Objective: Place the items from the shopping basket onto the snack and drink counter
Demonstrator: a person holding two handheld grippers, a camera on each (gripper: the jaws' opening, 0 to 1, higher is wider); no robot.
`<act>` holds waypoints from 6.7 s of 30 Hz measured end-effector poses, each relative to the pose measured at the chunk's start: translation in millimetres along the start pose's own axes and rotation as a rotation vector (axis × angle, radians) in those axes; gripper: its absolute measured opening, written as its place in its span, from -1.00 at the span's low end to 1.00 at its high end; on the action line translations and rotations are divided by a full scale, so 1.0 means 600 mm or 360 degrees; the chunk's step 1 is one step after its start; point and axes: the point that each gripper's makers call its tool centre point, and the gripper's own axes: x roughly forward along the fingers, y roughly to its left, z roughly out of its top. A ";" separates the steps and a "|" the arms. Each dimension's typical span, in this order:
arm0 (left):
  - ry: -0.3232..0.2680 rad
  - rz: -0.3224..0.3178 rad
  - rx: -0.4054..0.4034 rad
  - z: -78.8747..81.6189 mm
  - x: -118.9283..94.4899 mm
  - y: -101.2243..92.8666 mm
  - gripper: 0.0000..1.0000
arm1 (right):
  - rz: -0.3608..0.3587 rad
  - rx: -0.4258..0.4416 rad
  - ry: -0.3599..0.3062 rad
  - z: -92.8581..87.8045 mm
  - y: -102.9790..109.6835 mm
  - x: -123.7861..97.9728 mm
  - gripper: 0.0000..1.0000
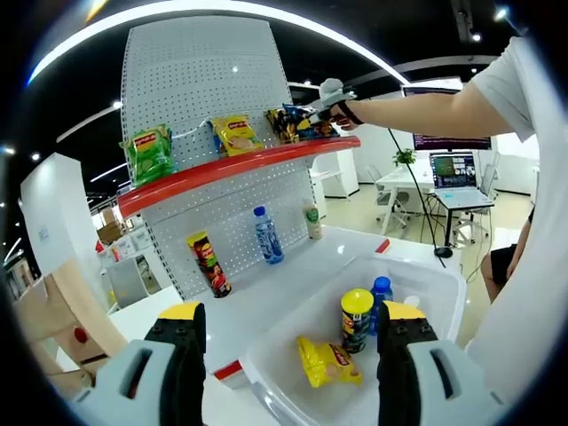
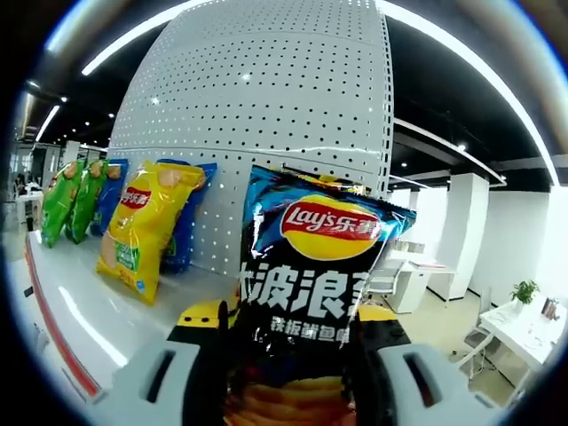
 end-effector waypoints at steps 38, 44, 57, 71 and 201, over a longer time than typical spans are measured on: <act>0.0014 -0.0026 0.0038 0.001 0.004 -0.007 0.59 | 0.0023 0.0080 0.0022 -0.006 -0.018 -0.025 0.37; 0.0009 -0.0030 0.0039 0.003 0.007 -0.006 0.59 | 0.0042 0.0089 0.0020 -0.005 -0.019 -0.028 0.45; 0.0003 -0.0047 0.0051 0.007 0.015 -0.011 0.59 | 0.0060 0.0149 -0.0012 -0.003 -0.021 -0.046 0.67; 0.0002 -0.0063 0.0062 0.010 0.012 -0.021 0.59 | 0.0030 0.0226 -0.0084 0.000 -0.031 -0.069 0.94; 0.0153 0.0073 -0.0068 -0.089 -0.106 -0.005 0.62 | 0.1674 -0.0955 0.0590 -0.626 0.709 -0.499 0.85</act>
